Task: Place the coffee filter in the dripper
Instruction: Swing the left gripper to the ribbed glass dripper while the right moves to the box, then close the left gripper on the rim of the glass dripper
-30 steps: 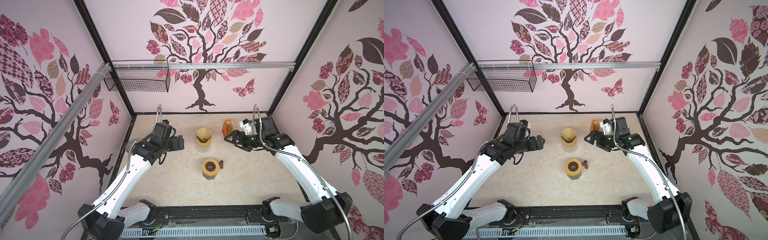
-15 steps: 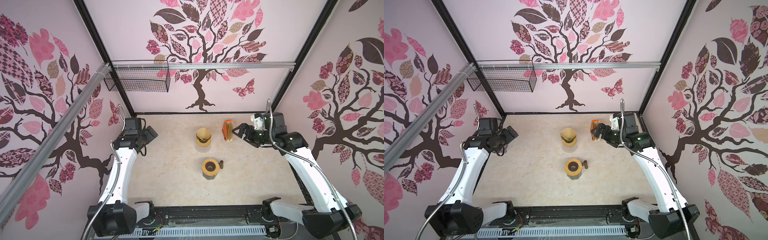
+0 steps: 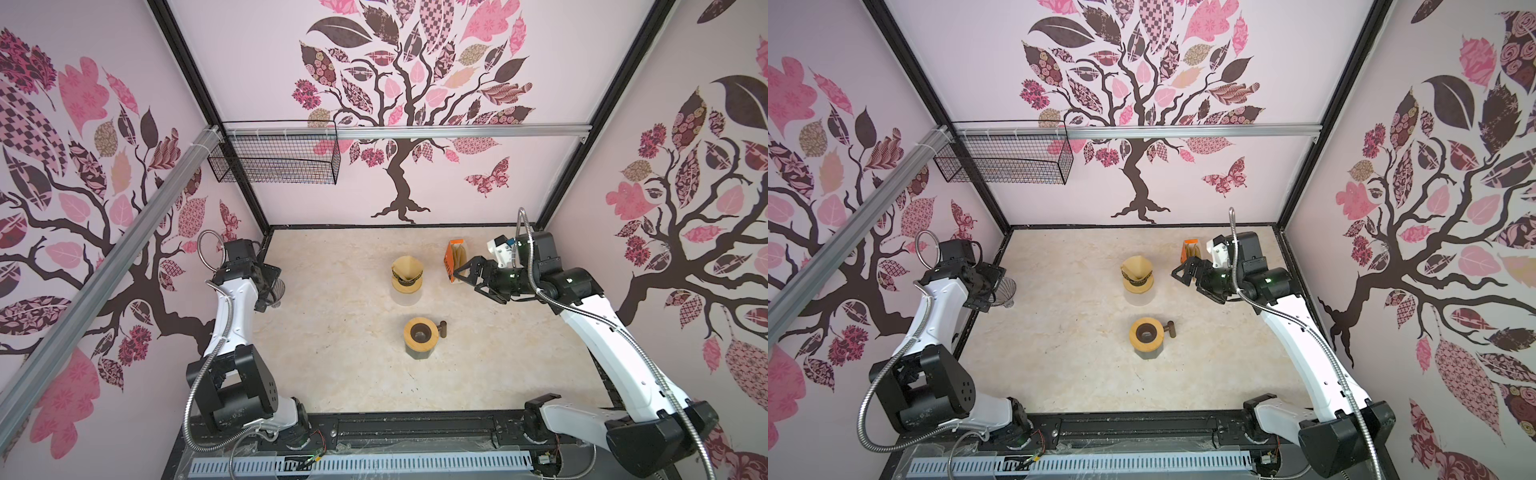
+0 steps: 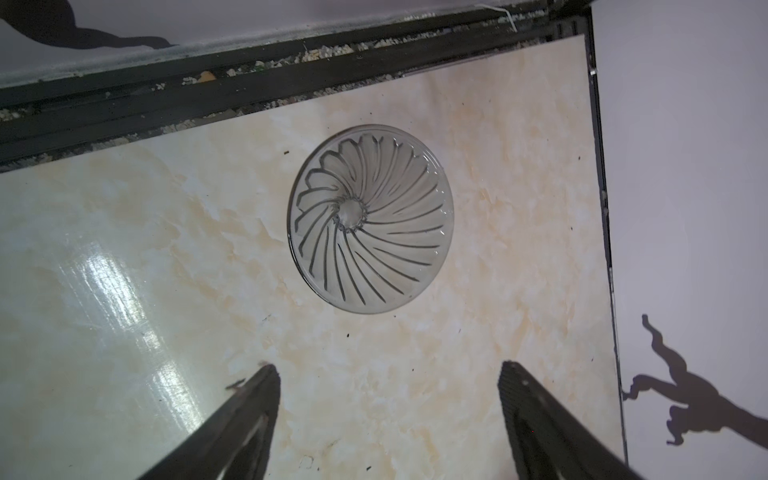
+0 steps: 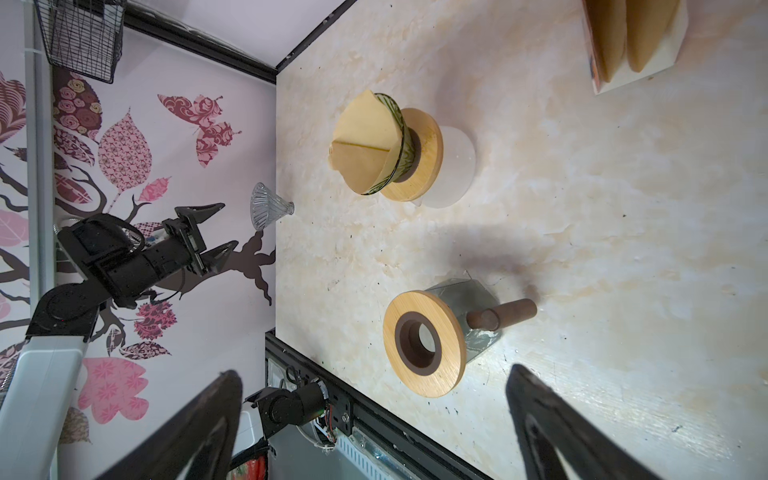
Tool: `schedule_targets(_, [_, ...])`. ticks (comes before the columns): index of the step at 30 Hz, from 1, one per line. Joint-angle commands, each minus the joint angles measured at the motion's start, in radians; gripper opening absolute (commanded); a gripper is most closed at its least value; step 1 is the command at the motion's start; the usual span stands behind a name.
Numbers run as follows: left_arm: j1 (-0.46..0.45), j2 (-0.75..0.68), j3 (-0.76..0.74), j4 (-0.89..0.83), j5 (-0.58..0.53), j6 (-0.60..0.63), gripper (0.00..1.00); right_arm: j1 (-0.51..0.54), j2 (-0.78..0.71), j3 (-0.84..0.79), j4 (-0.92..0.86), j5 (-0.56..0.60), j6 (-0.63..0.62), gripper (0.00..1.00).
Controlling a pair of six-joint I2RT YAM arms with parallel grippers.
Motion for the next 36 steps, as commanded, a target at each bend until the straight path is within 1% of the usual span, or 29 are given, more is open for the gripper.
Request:
schedule_targets(1, [0.024,0.033,-0.065,0.061,-0.032,-0.096,0.80,0.021,0.036,0.026,0.003,-0.014,-0.016,1.00])
schedule_targets(7, [0.048,0.063,-0.133,0.152,-0.020,-0.159,0.72,0.043,0.082,0.042,0.001,-0.028,-0.007,1.00])
schedule_targets(13, [0.062,0.107,-0.151,0.202,0.007,-0.188,0.66,0.047,0.089,0.029,0.024,-0.027,0.020,1.00])
schedule_targets(18, [0.071,0.135,-0.164,0.242,0.013,-0.208,0.57,0.048,0.079,0.011,0.043,-0.022,0.039,1.00])
schedule_targets(22, [0.074,0.158,-0.157,0.244,0.017,-0.217,0.53,0.048,0.080,0.008,0.046,-0.013,0.046,1.00])
schedule_targets(30, [0.080,0.196,-0.158,0.276,0.042,-0.235,0.39,0.048,0.090,-0.002,0.066,-0.016,0.062,1.00])
schedule_targets(36, [0.082,0.214,-0.150,0.275,0.044,-0.233,0.30,0.048,0.089,-0.014,0.072,-0.006,0.065,1.00])
